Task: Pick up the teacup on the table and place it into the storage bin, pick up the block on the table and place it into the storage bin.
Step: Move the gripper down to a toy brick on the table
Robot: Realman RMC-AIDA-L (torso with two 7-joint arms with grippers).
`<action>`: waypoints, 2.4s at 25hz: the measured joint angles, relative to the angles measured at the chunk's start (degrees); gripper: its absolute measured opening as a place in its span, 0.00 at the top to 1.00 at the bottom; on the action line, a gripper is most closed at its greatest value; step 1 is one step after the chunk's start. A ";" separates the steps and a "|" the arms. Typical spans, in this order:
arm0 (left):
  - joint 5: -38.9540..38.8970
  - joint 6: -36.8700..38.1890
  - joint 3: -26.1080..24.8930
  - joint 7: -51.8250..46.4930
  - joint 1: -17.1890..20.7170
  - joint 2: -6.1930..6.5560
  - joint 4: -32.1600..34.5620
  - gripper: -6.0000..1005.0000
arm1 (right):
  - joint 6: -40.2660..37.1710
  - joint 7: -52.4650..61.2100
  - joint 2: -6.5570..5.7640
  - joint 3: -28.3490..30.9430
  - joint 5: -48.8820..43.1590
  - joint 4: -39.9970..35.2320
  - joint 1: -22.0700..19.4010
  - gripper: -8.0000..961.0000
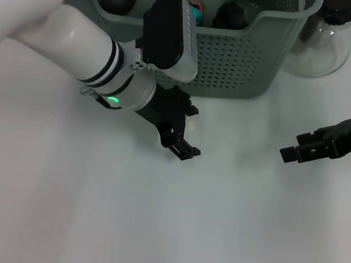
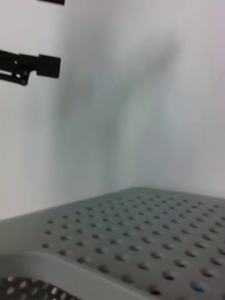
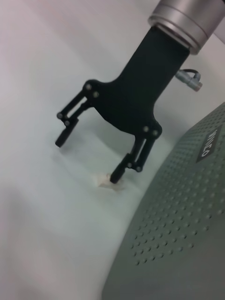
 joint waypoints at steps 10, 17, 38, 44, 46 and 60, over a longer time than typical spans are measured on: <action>0.33 3.77 -0.21 -1.34 1.01 0.13 3.72 0.17 | 0.09 0.00 -0.05 0.00 -0.06 0.00 0.00 0.18; 3.71 0.05 0.00 -5.68 1.48 0.04 3.96 0.17 | 0.47 0.00 -0.05 0.00 -0.06 0.00 -0.08 0.18; 4.29 -3.30 2.38 -8.86 1.43 -0.14 3.30 0.18 | 0.82 -0.18 0.04 0.00 -0.05 0.00 0.18 0.18; 4.28 -4.38 4.47 -11.74 1.06 -0.14 2.55 0.18 | 1.23 -0.14 0.04 -0.24 -0.05 0.00 0.07 0.18; 4.29 -4.74 5.47 -12.97 1.05 -0.14 2.56 0.18 | 1.27 -0.10 0.04 -0.29 -0.05 0.00 0.05 0.18; 4.72 -6.02 5.99 -20.62 0.55 -0.05 2.56 0.19 | 1.40 -0.31 0.04 -0.30 -0.05 0.00 -0.10 0.18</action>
